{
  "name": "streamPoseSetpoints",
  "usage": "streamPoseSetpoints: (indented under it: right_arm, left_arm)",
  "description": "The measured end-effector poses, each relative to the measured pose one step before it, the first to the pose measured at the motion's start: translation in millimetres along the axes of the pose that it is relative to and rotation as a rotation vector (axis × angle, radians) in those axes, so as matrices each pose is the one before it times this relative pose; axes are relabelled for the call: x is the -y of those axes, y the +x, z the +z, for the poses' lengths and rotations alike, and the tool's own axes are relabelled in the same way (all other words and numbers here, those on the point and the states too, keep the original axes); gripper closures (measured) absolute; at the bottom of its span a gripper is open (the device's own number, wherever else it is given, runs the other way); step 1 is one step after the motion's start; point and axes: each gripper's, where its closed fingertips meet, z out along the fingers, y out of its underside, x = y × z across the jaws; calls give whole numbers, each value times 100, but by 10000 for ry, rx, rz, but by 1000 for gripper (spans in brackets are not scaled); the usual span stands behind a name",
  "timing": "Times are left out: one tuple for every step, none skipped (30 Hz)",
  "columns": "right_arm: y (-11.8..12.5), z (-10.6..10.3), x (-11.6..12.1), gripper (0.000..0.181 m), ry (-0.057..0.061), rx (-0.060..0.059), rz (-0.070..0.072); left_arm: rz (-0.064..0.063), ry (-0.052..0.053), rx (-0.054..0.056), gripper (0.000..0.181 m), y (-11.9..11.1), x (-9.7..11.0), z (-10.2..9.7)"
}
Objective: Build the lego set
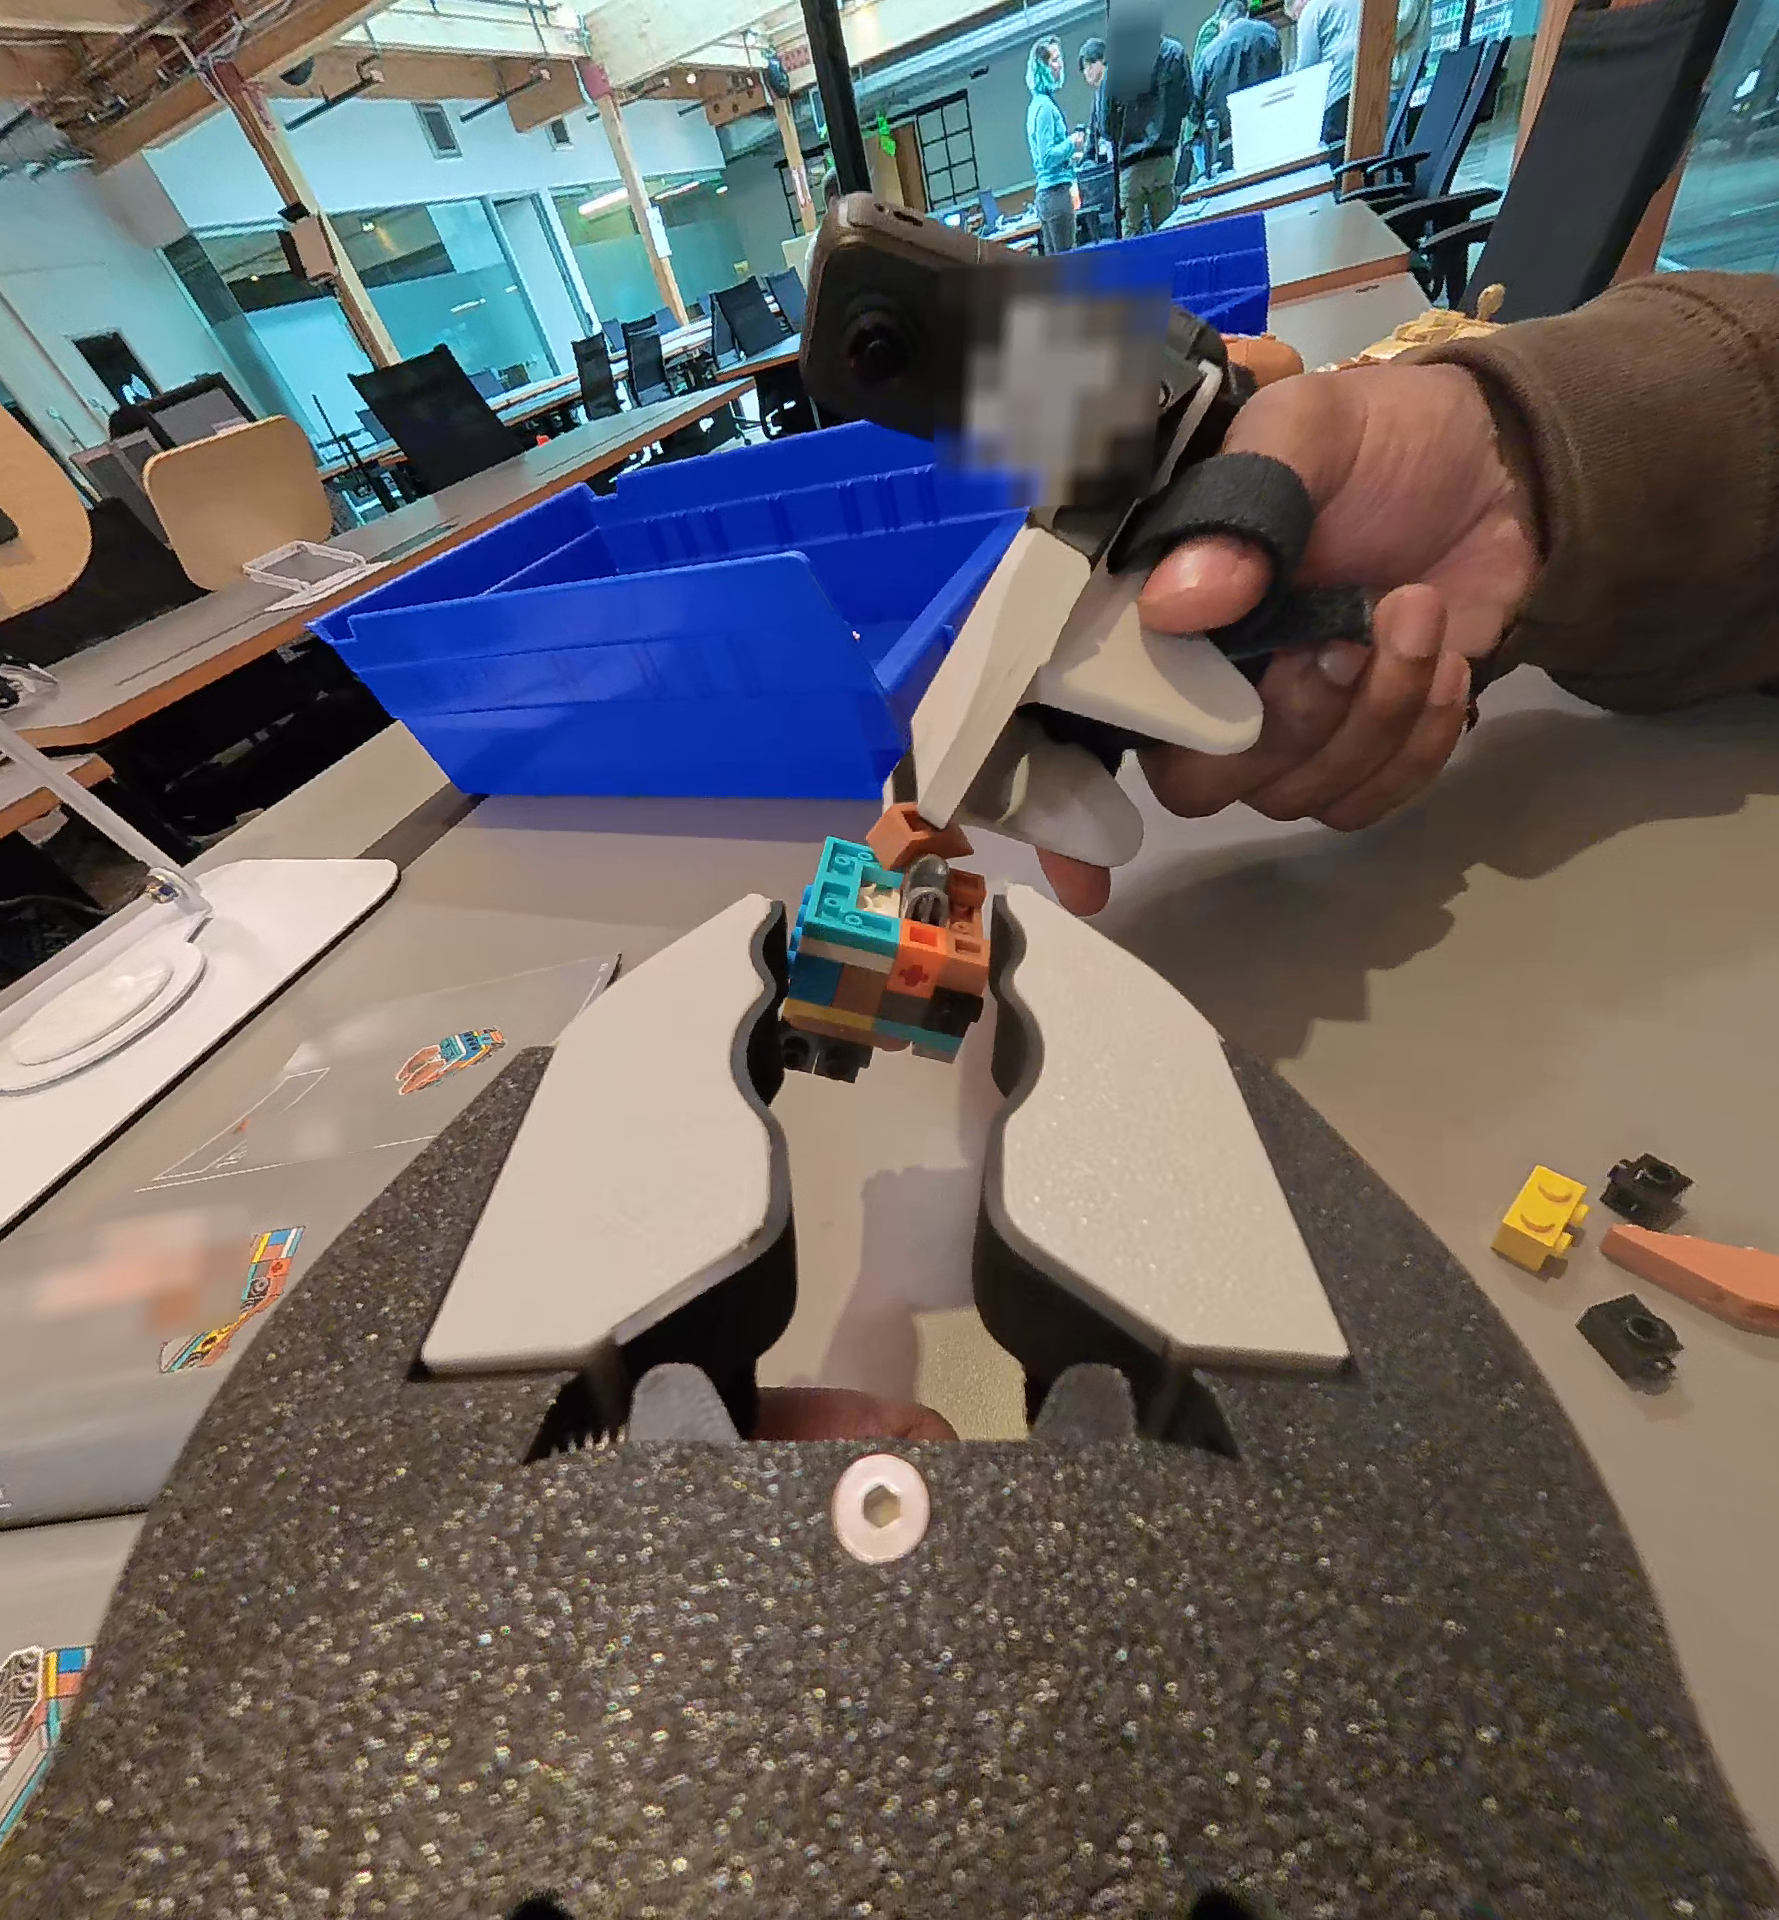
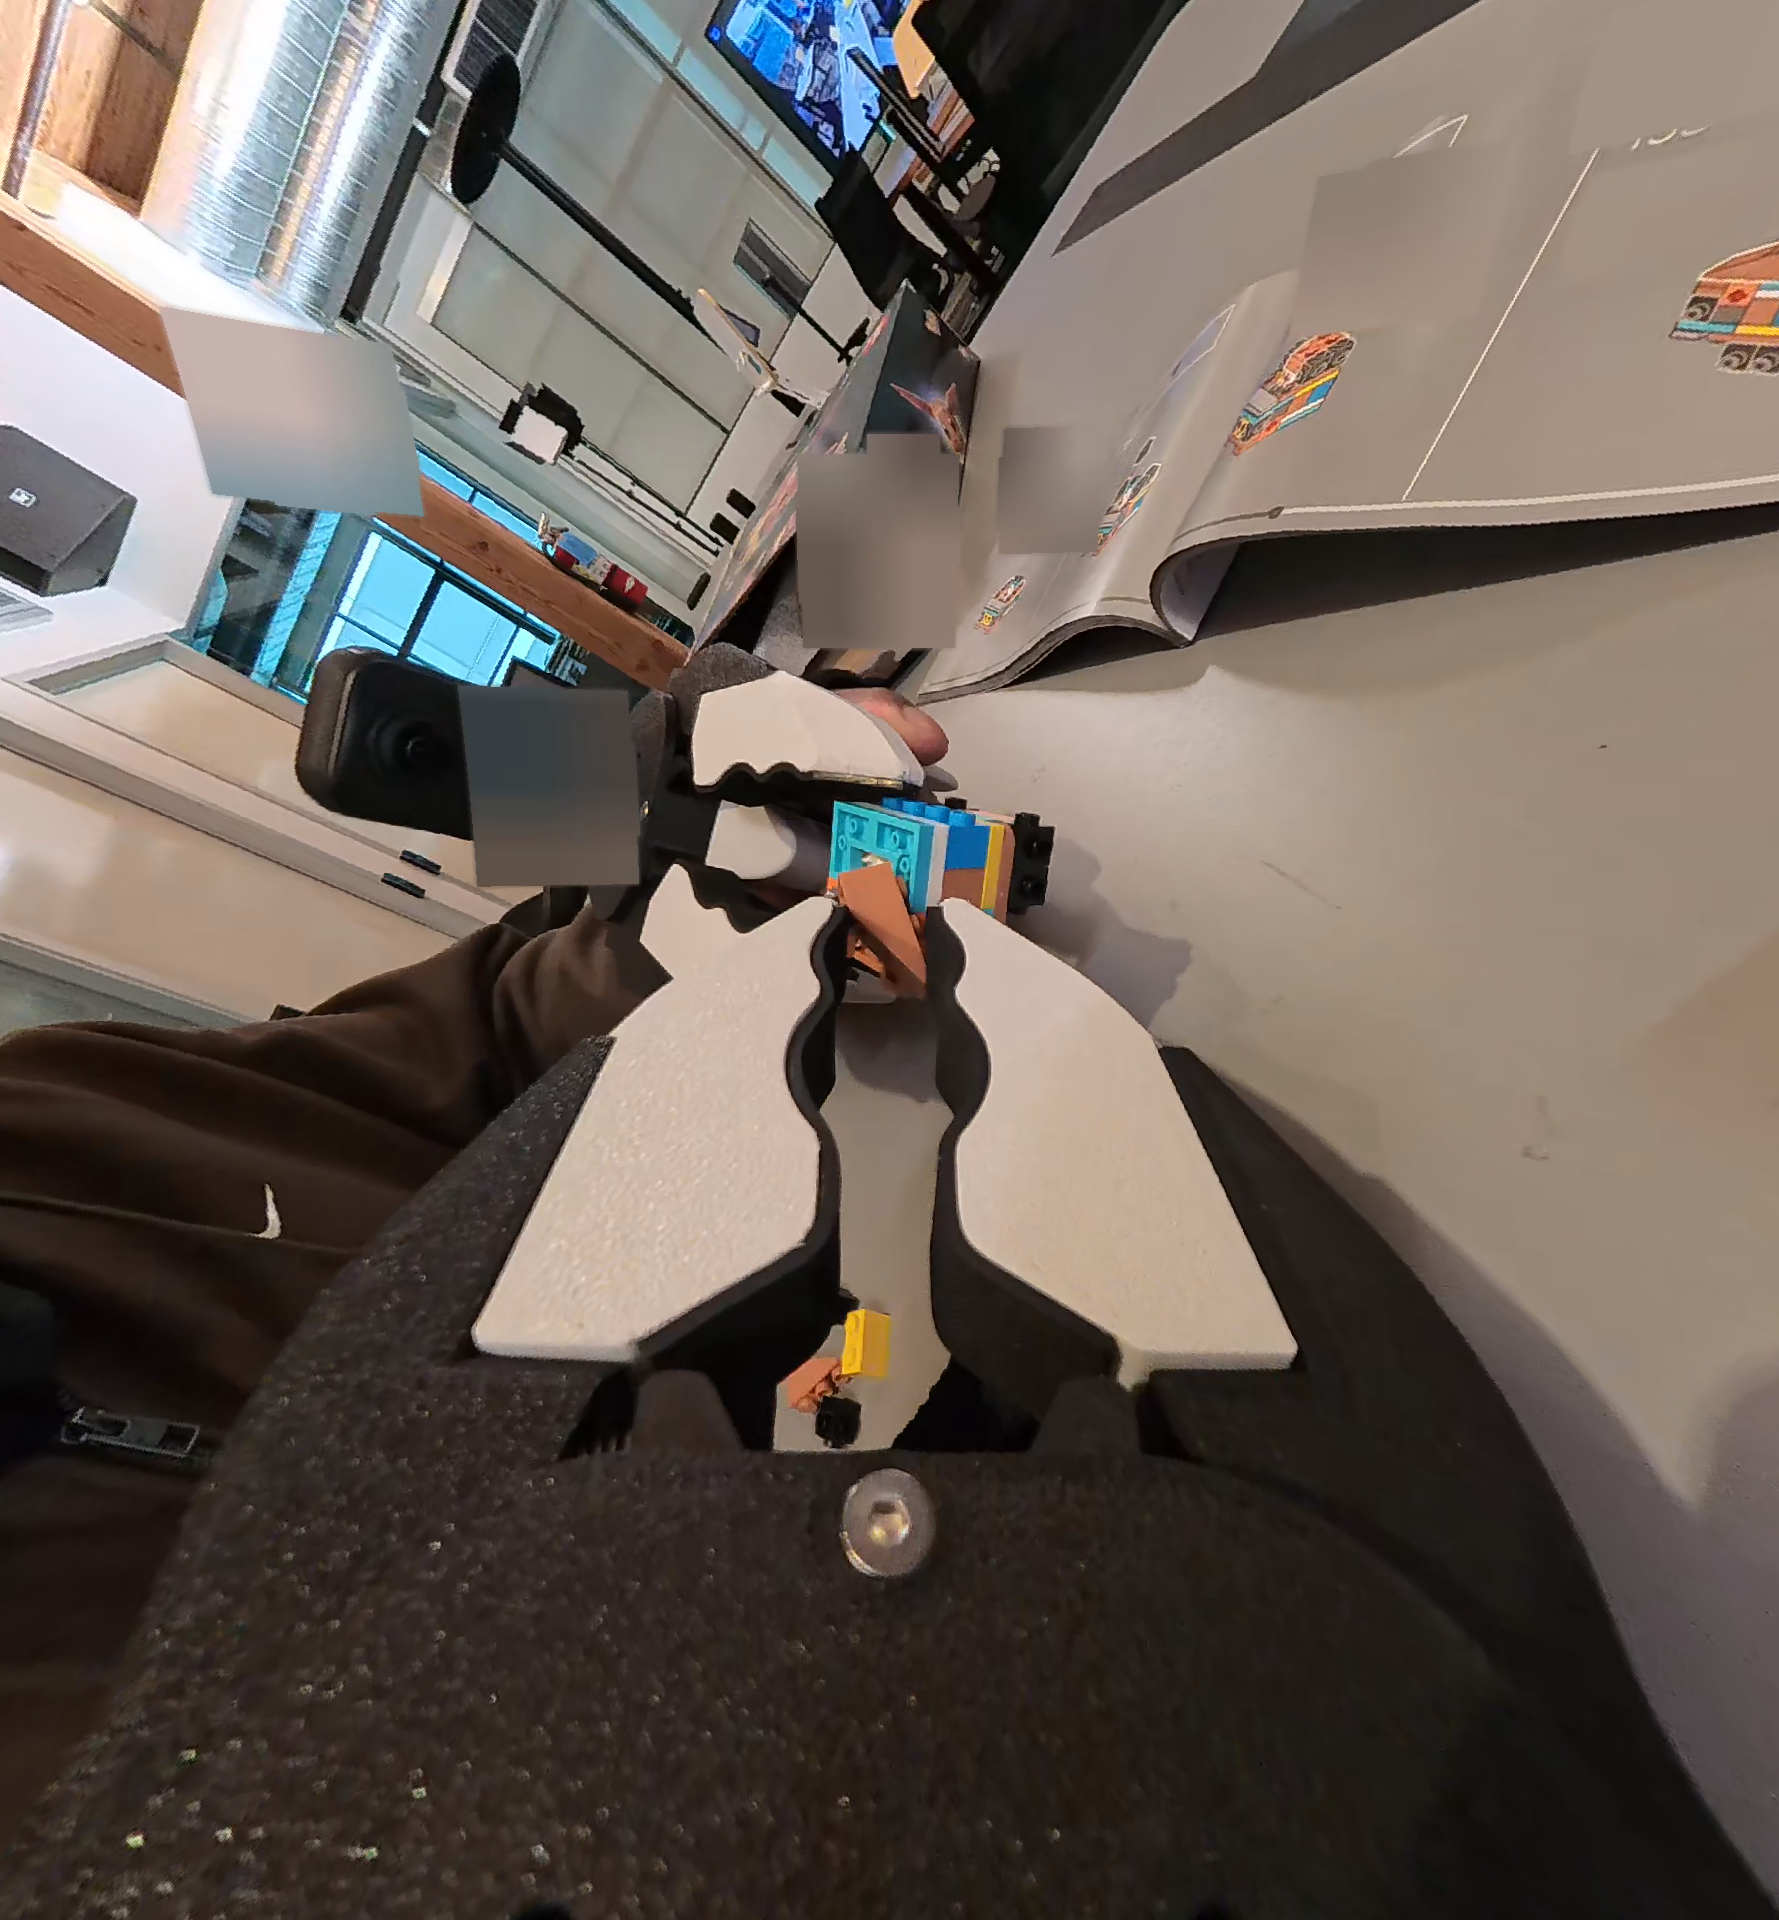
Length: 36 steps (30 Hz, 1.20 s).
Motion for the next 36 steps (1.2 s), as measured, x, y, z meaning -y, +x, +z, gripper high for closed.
streamPoseSetpoints:
  right_arm:
    - [-12, 11, -17, 167, 10, -5, 28]
    - [11, -2, 2, 167, 18, -20, 38]
    - [-21, -7, 13, 167, 38, 13, 48]
    - [-64, -1, 29, 166, 41, 39, 72]
    - [-73, -2, 7, 166, 42, 48, 79]
    - [-72, 3, 23, 165, 41, 42, 69]
    - [-98, 12, 18, 164, 43, 53, 58]
    - [-97, 4, 12, 163, 33, 48, 55]
    - [-73, -1, 14, 163, 39, 38, 38]
    - [-72, 16, -1, 163, 27, 35, 20]
    - [19, 29, -51, 163, -4, -11, 10]
    - [159, 14, -43, 162, 3, -80, -5]
    - [233, -26, 34, 162, 47, -120, -2]
    - [277, -46, 54, 163, 56, -119, 17]
    - [277, -51, 18, 163, 21, -116, 18]
    - [355, -45, -10, 163, -2, -163, -9]
    - [365, -35, -15, 163, -14, -193, -65]
    - [283, -21, -37, 162, -44, -178, -182]
    - [230, -3, -71, 162, -94, -185, -354]
    - [208, -19, -69, 161, -113, -207, -510]
    - [173, -41, -28, 160, -96, -171, -579]
    - [105, -48, -40, 158, -101, -106, -597]
    - [93, -67, -52, 156, -101, -76, -618]
    - [35, -75, -12, 153, -63, -28, -662]
    - [1, -118, 0, 150, -30, -5, -684]
    - [-96, -102, -10, 148, -6, 39, -618]
    - [-249, -79, -4, 145, 2, 129, -529]
    - [-368, -30, -28, 143, 4, 196, -424]
    - [-405, 42, -42, 141, -6, 220, -316]
    - [-400, 118, -36, 140, -3, 210, -239]
    - [-417, 158, -11, 137, 23, 219, -182]
    - [-509, 144, 58, 136, 44, 279, -144]
    - [-515, 121, 136, 136, 93, 283, -112]
    - [-507, 131, 140, 137, 105, 276, -76]
    - [-456, 143, 28, 138, 42, 250, -43]
    - [-348, 162, -28, 138, -11, 177, -43]
  left_arm:
    - [-3, 18, 19, 144, -20, 21, -9]
    - [-5, 20, 6, 144, -13, 30, -14]
    - [-6, 30, 3, 144, -8, 43, -7]
    - [-9, 37, 1, 144, -8, 50, -16]
    - [-13, 38, 8, 144, -22, 48, -20]
    - [-15, 22, 1, 144, -16, 28, -22]
    - [-13, 34, 53, 155, -81, 38, -59]
    - [-31, 93, 69, 156, -124, 112, -60]
    - [-48, 34, -24, 156, -15, 41, -22]
    - [-51, -6, -9, 156, -48, -10, -2]
    - [-27, -48, 0, 156, -29, -66, 30]
    - [4, -130, -45, 156, 49, -172, 64]
    - [50, -167, -65, 156, 110, -228, 66]
    - [99, -145, -8, 156, 86, -188, 76]
    - [107, -138, 9, 156, 68, -194, 75]
    - [82, -93, -48, 156, 113, -123, 57]
    - [36, -31, -41, 156, 84, -37, 24]
    - [-1, 8, -43, 156, 45, 4, -13]
    - [-60, 11, -33, 156, -29, 6, -39]
    - [-122, 9, -44, 156, -81, 4, -62]
    - [-170, 32, -66, 156, -108, 31, -78]
    - [-203, 49, -71, 156, -120, 42, -107]
    - [-229, 66, -100, 156, -112, 70, -118]
    - [-244, 76, -148, 156, -52, 93, -113]
    - [-252, 63, -165, 156, -7, 73, -106]
    - [-247, 46, -219, 156, 91, 64, -81]
    - [-236, 64, -271, 156, 198, 80, -83]
    - [-222, 105, -280, 156, 244, 143, -69]
    - [-228, 129, -316, 156, 335, 175, -57]
    - [-267, 119, -355, 156, 373, 157, -32]
    - [-285, 119, -318, 156, 349, 158, -18]
    - [-245, 147, -215, 156, 215, 175, -29]
    - [-223, 143, -159, 156, 136, 177, -27]
    - [-232, 109, -146, 156, 91, 125, -32]
    - [-218, 65, -139, 156, 78, 67, -17]
    - [-162, 19, -135, 156, 102, 4, -8]
